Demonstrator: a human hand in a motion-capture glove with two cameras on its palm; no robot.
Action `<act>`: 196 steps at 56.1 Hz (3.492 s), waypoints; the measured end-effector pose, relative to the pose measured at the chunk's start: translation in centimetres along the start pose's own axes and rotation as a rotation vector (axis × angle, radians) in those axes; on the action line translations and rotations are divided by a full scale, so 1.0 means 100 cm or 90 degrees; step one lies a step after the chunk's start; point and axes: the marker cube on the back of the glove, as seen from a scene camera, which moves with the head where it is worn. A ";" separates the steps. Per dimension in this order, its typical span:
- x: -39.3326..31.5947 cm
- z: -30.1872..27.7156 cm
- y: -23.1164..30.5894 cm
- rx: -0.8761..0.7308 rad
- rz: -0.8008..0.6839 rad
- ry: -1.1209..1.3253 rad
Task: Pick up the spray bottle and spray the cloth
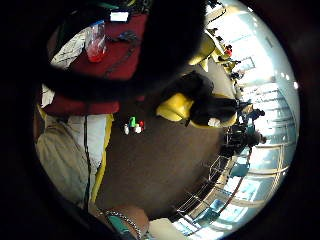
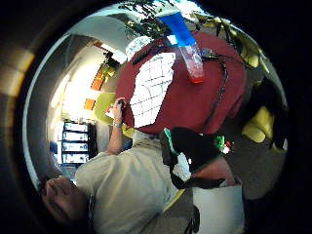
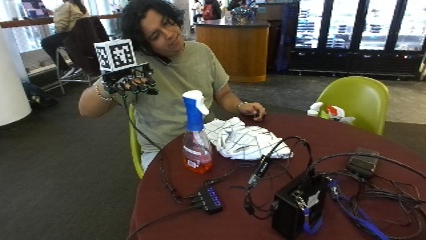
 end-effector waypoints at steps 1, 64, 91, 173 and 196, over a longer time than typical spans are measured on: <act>0.000 0.000 0.000 0.001 0.000 0.000; -0.031 0.096 -0.131 0.338 0.121 -0.667; -0.025 0.109 -0.166 0.376 0.146 -0.760; -0.005 0.045 0.029 0.033 0.016 0.035; -0.025 0.076 -0.062 0.115 0.045 -0.389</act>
